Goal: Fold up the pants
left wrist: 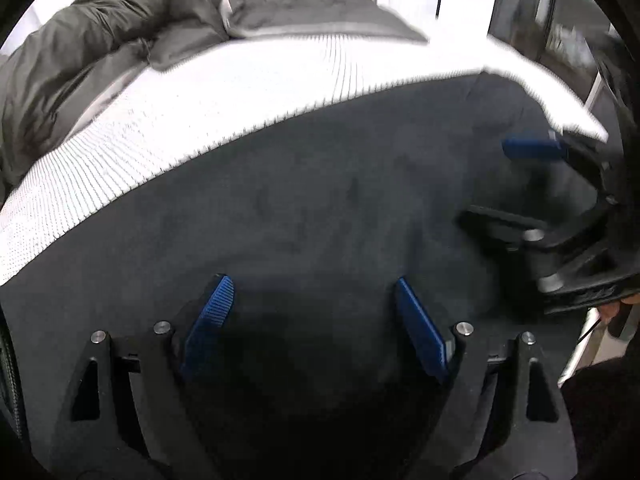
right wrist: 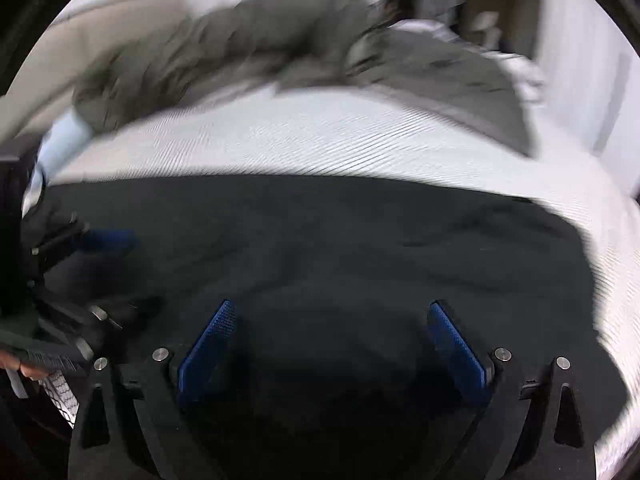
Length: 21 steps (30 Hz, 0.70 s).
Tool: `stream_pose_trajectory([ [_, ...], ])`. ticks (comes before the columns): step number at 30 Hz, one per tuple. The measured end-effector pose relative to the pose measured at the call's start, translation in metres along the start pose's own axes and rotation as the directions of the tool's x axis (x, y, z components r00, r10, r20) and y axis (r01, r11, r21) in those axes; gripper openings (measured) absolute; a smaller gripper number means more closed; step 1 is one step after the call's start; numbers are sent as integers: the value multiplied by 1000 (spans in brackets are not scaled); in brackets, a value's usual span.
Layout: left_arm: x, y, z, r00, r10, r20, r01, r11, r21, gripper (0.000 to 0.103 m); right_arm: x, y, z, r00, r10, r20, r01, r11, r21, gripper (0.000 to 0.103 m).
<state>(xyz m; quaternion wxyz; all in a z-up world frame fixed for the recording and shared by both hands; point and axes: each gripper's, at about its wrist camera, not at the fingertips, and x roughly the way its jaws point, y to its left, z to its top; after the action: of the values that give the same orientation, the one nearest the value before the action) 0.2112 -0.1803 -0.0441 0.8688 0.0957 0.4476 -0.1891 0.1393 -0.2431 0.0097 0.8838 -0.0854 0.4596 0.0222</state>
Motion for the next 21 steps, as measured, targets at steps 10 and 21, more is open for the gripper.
stream_pose_trajectory([
  [10,0,29,-17,1000,-14,10,15,997,-79,93,-3,-129,-35,883,-458,-100,469,859,205,98],
  [21,-19,26,21,998,-16,56,19,998,-58,91,-42,-68,-4,966,-246,72,234,960,152,98],
])
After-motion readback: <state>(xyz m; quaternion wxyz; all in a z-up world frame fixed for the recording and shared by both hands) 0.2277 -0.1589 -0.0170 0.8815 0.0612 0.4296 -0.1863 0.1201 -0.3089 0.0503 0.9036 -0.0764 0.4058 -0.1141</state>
